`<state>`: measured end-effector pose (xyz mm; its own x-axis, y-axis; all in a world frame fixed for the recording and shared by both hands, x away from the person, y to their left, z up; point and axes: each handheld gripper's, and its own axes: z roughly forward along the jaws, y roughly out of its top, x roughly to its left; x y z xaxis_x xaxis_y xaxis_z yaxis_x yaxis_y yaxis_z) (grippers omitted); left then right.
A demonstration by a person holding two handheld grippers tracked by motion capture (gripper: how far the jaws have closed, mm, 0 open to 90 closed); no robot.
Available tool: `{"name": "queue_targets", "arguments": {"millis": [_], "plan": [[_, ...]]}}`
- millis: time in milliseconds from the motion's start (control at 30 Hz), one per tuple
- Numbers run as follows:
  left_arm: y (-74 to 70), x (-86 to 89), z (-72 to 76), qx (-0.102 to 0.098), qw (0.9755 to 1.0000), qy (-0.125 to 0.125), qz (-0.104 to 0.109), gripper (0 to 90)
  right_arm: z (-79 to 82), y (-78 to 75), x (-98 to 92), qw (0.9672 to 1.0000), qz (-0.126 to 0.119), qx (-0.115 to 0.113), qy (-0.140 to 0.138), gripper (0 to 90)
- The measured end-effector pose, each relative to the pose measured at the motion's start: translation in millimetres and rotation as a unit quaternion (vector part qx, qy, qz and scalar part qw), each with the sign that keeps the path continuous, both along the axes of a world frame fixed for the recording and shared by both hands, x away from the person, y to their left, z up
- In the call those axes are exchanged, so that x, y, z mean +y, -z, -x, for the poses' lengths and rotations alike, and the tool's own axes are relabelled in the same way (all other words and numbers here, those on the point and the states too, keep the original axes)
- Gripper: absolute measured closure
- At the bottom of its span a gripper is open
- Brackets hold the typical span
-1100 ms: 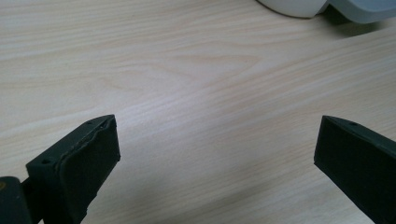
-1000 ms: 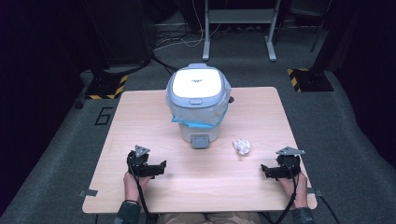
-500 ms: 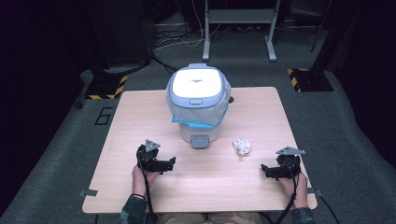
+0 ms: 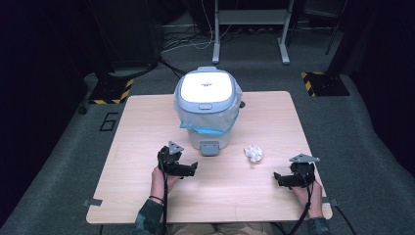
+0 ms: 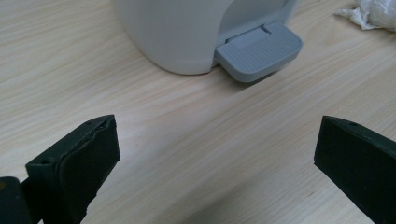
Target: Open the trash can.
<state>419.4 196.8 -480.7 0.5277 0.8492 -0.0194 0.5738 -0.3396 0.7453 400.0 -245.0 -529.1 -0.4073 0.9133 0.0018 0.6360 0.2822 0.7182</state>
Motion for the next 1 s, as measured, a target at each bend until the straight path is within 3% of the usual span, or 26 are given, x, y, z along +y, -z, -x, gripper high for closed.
{"name": "queue_targets", "arguments": {"millis": [67,100,233,400,533,567,633,767,1000], "plan": [[-1.9,-6.5,-2.8,0.0,0.9999,0.011,-0.003,0.0,0.0,0.0,0.0,1.0,0.0,0.0,0.0,0.2],[-1.9,-9.7,-3.4,-0.002,0.9999,0.011,0.006,0.0,0.0,0.0,0.0,1.0,0.0,0.0,0.0,0.2],[-2.1,-16.8,-7.2,0.0,0.9995,0.03,-0.005,0.0,0.1,0.0,0.0,1.0,0.0,0.0,0.0,0.2],[2.7,-25.4,-11.6,0.01,0.999,0.042,-0.005,1.2,0.1,0.0,0.1,1.0,0.0,0.0,0.001,0.2],[4.3,-29.5,-12.5,0.007,0.9991,0.043,0.003,6.6,0.2,0.0,0.1,1.0,0.0,0.0,0.001,0.2],[4.2,-31.0,-12.1,-0.002,0.9987,0.047,0.018,23.5,0.2,0.0,0.2,1.0,0.0,0.0,0.001,0.2],[4.7,-32.2,-11.9,-0.007,0.9984,0.05,0.027,41.2,0.3,0.0,0.1,1.0,0.0,0.0,0.0,0.3],[8.1,-35.5,-13.5,-0.025,0.9972,0.061,0.036,60.0,0.2,0.0,0.1,1.0,0.0,0.0,0.0,0.3],[13.3,-42.0,-18.0,-0.05,0.9958,0.06,0.048,83.8,0.3,0.0,0.0,1.0,0.0,0.0,0.0,0.3]]}}
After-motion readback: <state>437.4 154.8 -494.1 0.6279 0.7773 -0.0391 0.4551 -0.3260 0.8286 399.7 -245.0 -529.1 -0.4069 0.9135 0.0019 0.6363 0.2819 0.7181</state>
